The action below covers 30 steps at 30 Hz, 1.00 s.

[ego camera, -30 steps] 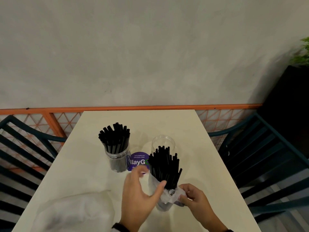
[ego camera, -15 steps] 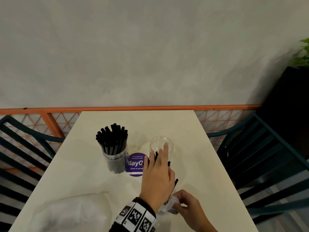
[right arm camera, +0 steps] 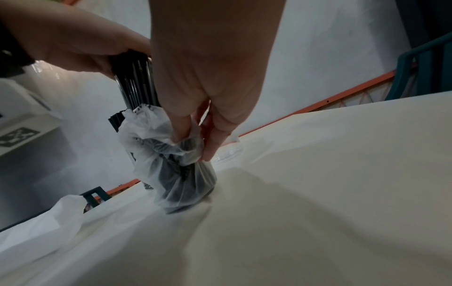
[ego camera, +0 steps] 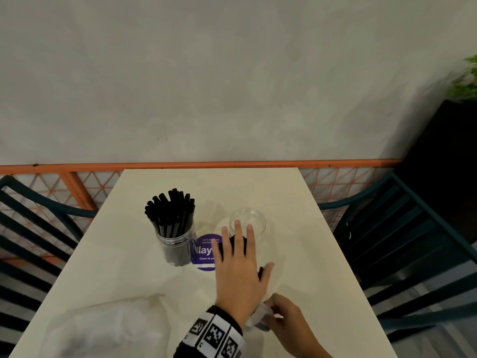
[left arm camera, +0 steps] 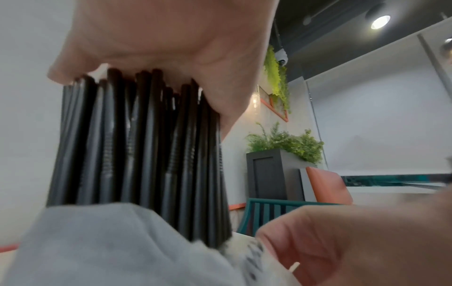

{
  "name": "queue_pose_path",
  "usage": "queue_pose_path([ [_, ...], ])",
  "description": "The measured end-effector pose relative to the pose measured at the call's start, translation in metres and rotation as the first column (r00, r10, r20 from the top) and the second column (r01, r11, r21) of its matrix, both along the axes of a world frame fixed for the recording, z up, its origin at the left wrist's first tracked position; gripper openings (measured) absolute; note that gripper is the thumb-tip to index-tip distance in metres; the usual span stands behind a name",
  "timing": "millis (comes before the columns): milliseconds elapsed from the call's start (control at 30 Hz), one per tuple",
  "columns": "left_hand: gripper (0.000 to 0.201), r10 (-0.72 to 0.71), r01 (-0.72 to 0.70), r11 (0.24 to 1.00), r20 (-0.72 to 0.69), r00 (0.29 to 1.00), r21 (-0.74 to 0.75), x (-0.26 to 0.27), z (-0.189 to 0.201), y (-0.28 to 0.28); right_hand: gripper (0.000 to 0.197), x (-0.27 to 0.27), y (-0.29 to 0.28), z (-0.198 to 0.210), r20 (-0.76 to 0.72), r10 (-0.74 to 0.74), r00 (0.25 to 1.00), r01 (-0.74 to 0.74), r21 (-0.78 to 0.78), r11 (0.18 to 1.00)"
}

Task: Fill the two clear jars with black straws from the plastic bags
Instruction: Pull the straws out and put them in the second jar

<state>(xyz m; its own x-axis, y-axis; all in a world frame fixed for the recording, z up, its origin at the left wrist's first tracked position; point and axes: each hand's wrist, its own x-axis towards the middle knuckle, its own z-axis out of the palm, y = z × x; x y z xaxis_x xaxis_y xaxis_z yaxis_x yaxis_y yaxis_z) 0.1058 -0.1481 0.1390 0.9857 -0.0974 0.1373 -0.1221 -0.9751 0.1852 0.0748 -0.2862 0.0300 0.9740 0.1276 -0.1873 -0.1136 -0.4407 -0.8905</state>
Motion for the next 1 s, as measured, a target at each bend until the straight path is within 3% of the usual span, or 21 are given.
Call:
queue_pose_path([
  [67,0.064,0.048,-0.049,0.998,-0.019,0.999,-0.028,0.006,0.003,0.006,0.027,-0.001,0.001,0.0,-0.006,0.018,1.0,-0.018,-0.022,1.0],
  [167,0.05,-0.023,0.025,0.994,0.022,0.999,-0.108,0.008,0.003,0.011,0.031,-0.003,0.002,0.002,0.02,0.025,0.999,-0.024,-0.042,0.999],
  [267,0.046,-0.106,0.132,0.978,0.156,0.982,-0.162,-0.002,0.002,0.007,0.043,-0.004,0.002,0.003,0.057,0.013,0.998,-0.011,-0.036,0.999],
  [367,0.053,-0.188,0.229,0.958,0.222,0.957,-0.172,-0.011,0.006,0.001,0.031,-0.004,0.005,0.006,0.065,0.013,0.998,-0.013,0.001,1.0],
  [467,0.059,-0.234,0.26,0.958,0.194,0.953,-0.122,-0.004,0.007,0.002,0.013,-0.003,0.008,0.005,0.109,0.013,0.994,-0.01,-0.023,1.0],
  [567,0.045,-0.224,0.241,0.967,0.169,0.96,-0.082,0.005,0.006,0.002,0.023,0.001,0.009,0.002,0.142,0.061,0.988,-0.046,-0.106,0.993],
  [633,0.052,-0.216,0.23,0.968,0.131,0.968,-0.101,0.008,0.004,0.002,0.042,0.003,0.008,0.0,0.176,0.091,0.98,-0.065,-0.149,0.987],
  [733,0.059,-0.213,0.221,0.97,0.081,0.974,-0.1,0.009,0.001,0.002,0.03,0.002,0.009,0.0,0.185,0.07,0.98,-0.042,-0.153,0.987],
  [833,0.06,-0.236,0.24,0.967,0.051,0.97,-0.09,0.004,-0.004,-0.004,0.018,-0.002,0.01,-0.007,0.132,0.008,0.991,0.006,-0.103,0.995],
  [933,0.054,-0.257,0.261,0.96,0.046,0.965,-0.106,-0.003,-0.003,-0.01,0.034,0.0,0.006,-0.008,0.062,-0.005,0.998,0.011,-0.098,0.995],
  [1000,0.05,-0.256,0.263,0.956,0.069,0.964,-0.13,-0.006,0.001,-0.011,0.019,0.002,0.002,-0.005,0.038,-0.031,0.999,0.033,-0.07,0.997],
])
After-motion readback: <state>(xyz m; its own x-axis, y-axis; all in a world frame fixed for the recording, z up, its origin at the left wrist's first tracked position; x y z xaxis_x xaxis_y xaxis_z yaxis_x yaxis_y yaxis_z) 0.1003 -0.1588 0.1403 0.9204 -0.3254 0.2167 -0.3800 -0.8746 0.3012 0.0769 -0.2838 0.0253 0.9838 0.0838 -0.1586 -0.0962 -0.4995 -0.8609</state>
